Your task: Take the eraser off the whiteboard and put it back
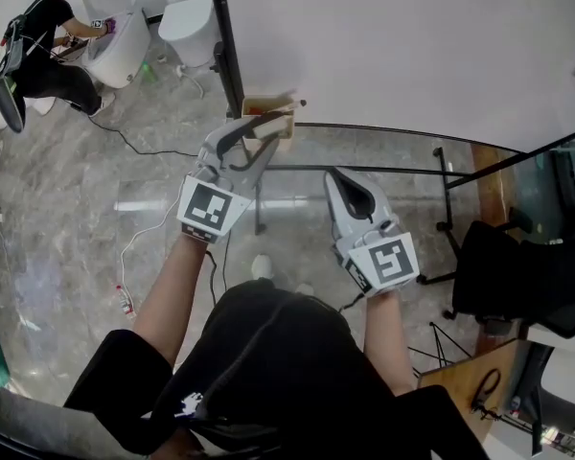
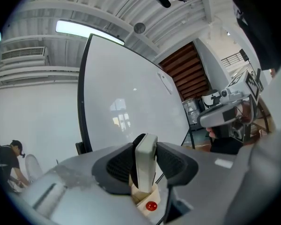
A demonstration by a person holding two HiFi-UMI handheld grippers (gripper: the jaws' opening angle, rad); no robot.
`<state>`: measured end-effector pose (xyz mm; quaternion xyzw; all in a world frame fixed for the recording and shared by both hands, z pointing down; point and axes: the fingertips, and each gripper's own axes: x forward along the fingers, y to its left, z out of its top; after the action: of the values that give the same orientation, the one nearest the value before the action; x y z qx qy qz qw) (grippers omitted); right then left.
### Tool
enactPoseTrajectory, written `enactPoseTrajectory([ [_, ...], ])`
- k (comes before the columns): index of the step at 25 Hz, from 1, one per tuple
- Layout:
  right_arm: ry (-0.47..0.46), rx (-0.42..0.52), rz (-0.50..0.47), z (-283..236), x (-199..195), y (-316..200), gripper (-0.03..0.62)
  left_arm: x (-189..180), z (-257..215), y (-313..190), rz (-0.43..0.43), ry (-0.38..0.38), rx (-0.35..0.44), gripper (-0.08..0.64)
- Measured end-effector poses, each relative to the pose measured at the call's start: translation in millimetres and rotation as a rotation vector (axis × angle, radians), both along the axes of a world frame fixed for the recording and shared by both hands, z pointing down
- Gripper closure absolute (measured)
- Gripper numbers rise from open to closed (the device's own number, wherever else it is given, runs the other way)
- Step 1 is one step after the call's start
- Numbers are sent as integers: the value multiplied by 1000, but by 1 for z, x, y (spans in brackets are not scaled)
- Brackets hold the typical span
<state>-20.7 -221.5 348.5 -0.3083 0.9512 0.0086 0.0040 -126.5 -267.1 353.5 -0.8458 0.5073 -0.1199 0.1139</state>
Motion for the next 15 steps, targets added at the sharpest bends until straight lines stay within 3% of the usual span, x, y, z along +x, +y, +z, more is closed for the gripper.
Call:
enactPoseTrajectory([
  [10,-8,12,-51,-5,3,6,583,-3,-11,23,-56,60,21,396],
  [15,-17,24,-74,-11,5,9,583,0,-27,35,-92,146,40,396],
])
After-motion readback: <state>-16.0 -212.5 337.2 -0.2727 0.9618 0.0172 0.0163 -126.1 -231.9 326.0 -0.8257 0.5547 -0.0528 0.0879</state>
